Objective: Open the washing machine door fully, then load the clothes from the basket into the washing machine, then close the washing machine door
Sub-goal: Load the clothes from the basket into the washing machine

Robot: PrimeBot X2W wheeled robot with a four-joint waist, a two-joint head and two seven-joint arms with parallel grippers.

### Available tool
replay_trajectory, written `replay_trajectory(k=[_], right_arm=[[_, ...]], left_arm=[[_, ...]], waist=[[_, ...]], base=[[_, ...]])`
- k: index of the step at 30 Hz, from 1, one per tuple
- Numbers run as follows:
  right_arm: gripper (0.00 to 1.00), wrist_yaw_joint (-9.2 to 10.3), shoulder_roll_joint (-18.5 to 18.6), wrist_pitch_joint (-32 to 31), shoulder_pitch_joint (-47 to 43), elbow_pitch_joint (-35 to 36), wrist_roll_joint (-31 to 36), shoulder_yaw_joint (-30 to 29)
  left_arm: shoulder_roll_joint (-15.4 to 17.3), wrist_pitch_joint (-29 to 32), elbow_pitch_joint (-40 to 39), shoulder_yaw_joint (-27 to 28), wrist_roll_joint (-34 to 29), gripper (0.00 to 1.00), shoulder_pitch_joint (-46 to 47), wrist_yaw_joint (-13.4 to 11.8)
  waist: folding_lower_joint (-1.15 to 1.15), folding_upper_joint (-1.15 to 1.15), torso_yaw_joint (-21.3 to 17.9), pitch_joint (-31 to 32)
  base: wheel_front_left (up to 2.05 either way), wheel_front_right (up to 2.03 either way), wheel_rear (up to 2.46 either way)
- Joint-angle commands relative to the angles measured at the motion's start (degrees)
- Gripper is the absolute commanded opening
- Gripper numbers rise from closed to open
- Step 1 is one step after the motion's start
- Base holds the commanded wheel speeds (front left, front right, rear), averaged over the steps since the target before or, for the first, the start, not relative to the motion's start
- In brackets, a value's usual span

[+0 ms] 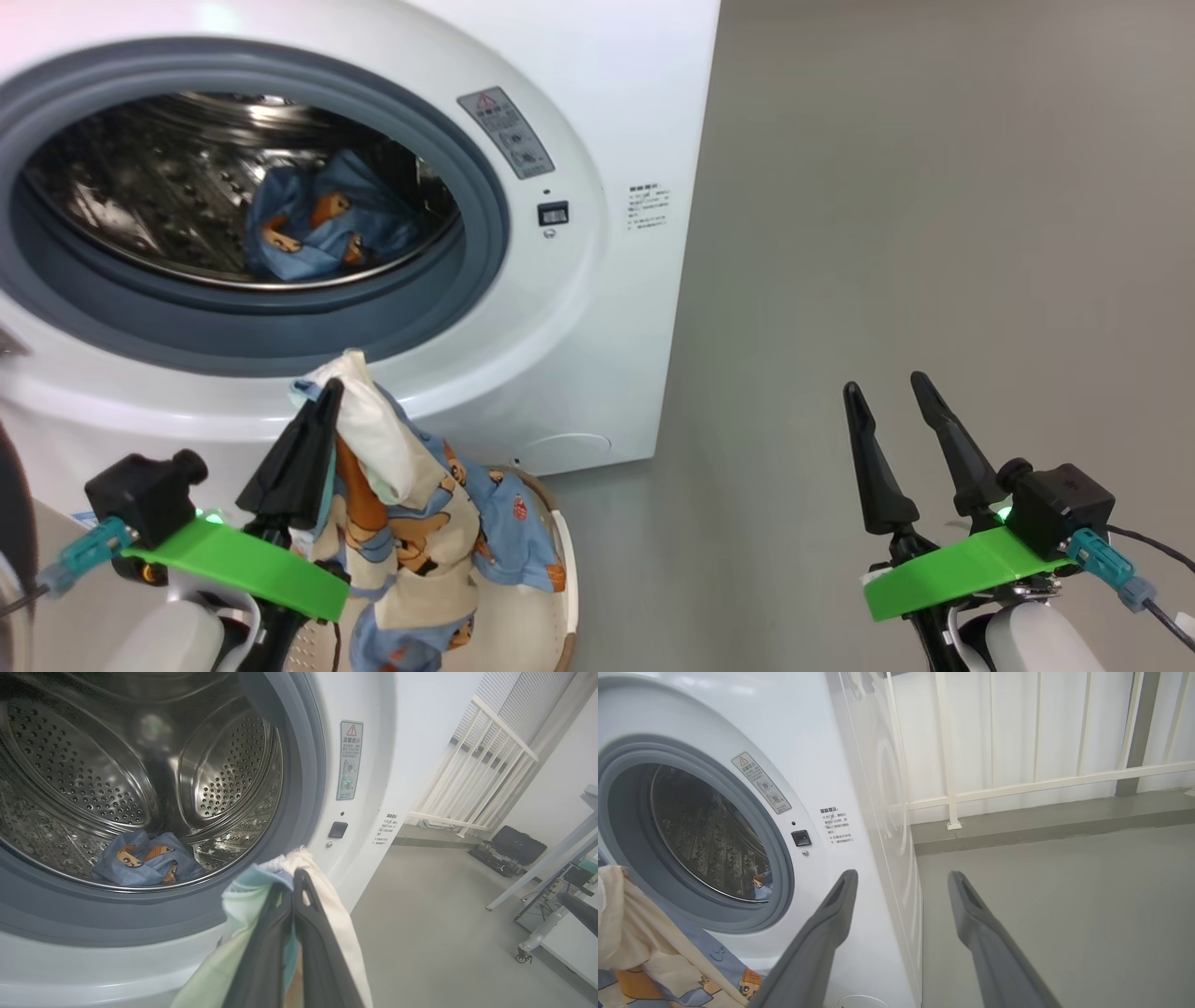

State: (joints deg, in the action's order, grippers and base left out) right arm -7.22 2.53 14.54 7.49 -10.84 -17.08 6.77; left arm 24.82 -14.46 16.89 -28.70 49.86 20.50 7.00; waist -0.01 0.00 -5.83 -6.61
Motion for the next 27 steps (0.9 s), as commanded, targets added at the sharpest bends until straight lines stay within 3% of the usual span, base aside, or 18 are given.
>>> replay_trajectory(k=[1, 16, 27], right_arm=[[1.00, -0.26, 0.34, 0.46, -0.12, 0.96, 0.77, 0.87], [1.00, -0.26, 0.34, 0.46, 0.01, 0.66, 1.60, 1.51], [1.00, -0.26, 0.34, 0.46, 0.18, 3.28, 2.45, 2.46]], left_arm=[[1.33, -0.53, -1.52, 2.90, -0.71, 0.00, 0.37, -0.50], [0.47, -0.53, 1.06, 5.08, 0.34, 0.00, 4.25, -0.88], [3.98, 1.36, 5.92, 9.08, 1.88, 0.00, 14.92, -0.44]], waist=[[0.01, 0.00, 0.94, 1.36], [0.01, 0.00, 0.91, 0.78], [0.01, 0.00, -1.33, -5.32]], base=[[0.00, 0.00, 0.00], [0.00, 0.00, 0.00], [0.00, 0.00, 0.00]])
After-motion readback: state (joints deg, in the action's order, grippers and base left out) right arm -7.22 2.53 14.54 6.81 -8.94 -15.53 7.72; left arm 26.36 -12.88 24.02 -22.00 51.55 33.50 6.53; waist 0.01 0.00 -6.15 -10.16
